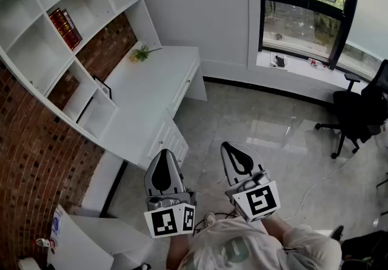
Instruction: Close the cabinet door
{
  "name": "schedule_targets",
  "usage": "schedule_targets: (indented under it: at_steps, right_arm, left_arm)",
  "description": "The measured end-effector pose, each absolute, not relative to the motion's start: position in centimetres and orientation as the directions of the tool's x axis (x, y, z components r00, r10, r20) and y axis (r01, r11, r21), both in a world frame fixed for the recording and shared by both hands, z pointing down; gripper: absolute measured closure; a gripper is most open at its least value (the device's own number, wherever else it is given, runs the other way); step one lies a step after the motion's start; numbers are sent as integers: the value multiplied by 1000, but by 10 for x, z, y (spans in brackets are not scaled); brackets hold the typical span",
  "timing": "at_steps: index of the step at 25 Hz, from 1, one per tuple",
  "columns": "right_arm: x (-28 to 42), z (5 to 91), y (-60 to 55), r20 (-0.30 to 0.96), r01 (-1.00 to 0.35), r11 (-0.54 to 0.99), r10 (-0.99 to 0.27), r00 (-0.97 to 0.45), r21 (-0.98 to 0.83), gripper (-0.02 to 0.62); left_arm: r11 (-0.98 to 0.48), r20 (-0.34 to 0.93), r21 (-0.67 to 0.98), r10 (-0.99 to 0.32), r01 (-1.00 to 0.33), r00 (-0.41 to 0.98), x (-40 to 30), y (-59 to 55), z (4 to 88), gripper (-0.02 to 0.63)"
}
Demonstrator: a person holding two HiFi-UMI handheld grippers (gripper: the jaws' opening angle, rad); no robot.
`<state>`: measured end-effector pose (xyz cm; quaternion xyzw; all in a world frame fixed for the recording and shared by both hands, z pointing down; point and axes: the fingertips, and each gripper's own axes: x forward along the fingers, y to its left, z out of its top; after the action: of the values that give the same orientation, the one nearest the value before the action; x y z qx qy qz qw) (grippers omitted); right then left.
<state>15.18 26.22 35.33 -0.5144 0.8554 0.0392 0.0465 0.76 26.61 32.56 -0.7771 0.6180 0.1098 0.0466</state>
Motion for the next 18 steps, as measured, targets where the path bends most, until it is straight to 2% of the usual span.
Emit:
schedule_targets:
  at_steps: [13,18]
  right_arm:
    - [176,352,254,-145,-877,481,-867,-477,14,580]
    - [197,367,251,-95,-869,492,-864,-494,47,579]
  left_arm:
    - [-194,-213,70,-961,-978,175,24,263,330,592]
    - [-161,-188,108,-972,-981,139,37,258,343,592]
